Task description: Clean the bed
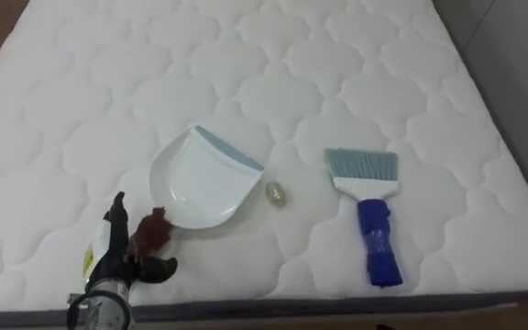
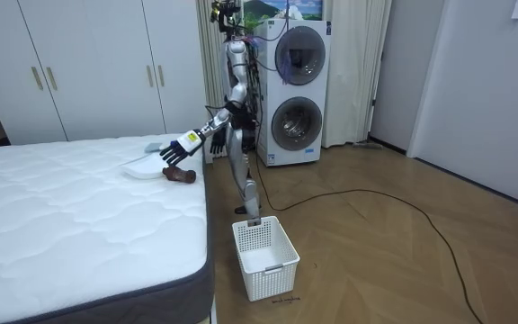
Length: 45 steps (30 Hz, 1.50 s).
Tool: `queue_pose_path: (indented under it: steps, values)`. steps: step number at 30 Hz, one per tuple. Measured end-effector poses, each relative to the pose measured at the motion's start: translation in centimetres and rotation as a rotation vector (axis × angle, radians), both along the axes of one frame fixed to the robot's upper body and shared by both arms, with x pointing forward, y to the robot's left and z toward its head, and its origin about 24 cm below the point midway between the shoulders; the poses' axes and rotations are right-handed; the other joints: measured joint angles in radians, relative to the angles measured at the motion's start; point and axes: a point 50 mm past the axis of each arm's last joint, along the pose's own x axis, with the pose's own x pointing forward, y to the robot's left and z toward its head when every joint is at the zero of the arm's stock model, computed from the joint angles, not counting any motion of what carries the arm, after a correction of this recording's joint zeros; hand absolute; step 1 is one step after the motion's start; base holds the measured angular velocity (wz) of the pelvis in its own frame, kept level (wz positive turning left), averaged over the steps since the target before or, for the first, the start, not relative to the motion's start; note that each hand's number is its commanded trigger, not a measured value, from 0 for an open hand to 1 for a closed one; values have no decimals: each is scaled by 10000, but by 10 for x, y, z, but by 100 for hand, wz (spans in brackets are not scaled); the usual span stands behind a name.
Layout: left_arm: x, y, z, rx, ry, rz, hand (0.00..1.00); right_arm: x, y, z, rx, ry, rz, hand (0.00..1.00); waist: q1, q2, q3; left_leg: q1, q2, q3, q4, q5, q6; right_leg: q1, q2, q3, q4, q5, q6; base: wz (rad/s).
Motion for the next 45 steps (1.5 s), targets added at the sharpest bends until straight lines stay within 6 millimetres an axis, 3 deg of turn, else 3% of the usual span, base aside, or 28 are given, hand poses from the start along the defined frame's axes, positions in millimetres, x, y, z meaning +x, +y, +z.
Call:
queue_pose_path:
  steps: [7, 9, 14, 17, 26, 30, 39, 43, 44, 45]
  values:
    - [14, -2, 1, 408, 101, -286, 0, 10, -3, 2, -134, -32, 16, 0, -88, 38, 62, -566, -6, 7, 96, 19, 25, -644, -34, -2, 187, 1, -1, -1]
    - [20, -2, 2, 506, 91, -266, 0, 15, -4, 4, -284, -172, 24, 0, -76, 85, 145, -731, -3, 8, 148, 20, 26, -874, -55, -38, 335, 0, -1, -6]
    - [25, 7, -1, 725, 463, 234, 0, 23, -7, 7, -798, -263, 213, 0, -7, 112, 188, -1320, -6, -73, 236, 25, 34, -1718, -98, -41, 735, 0, -2, -15]
    - [31, 9, 1, 836, 556, 269, 0, 31, -9, 10, -982, -472, 183, 0, -51, 124, 272, -1794, -11, -260, 425, 27, 37, -2239, -134, -105, 1056, -2, -3, 2]
    - [47, 12, 11, 775, 456, 447, 0, 52, -10, 17, -1553, -955, 729, 0, -50, 125, 410, -2905, -15, -301, 927, 27, 38, -3310, -224, -224, 1606, -6, -9, 3]
    - [56, 15, 18, 675, 304, 694, 0, 58, -9, 19, -1633, -1160, 802, 0, -41, 22, 483, -3323, -19, -262, 1248, 27, 39, -3736, -286, -265, 1938, -82, -117, 0]
    - [67, 20, 29, 866, -55, 806, 0, 65, -5, 23, -1776, -1563, 905, 0, -102, -47, 535, -4040, -5, -237, 1953, 24, 40, -4304, -361, -266, 2402, -136, -196, 2]
    - [74, 28, 38, 1146, -311, 911, 0, 72, -4, 26, -1703, -1824, 938, 0, -285, -82, 565, -4569, 19, -237, 2369, -17, 110, -4784, -383, -249, 2746, -194, -290, 0]
    - [76, 28, 40, 1217, -368, 894, 42, 74, -4, 27, -1694, -1898, 945, 0, -331, -82, 571, -4697, 30, -237, 2524, -38, 139, -4889, -393, -237, 2859, -238, -313, 0]
    - [78, 29, 42, 1285, -415, 842, 100, 74, -4, 27, -1681, -1922, 885, 0, -370, -86, 575, -4829, 33, -239, 2673, -64, 165, -5009, -417, -228, 3023, -339, -309, 0]
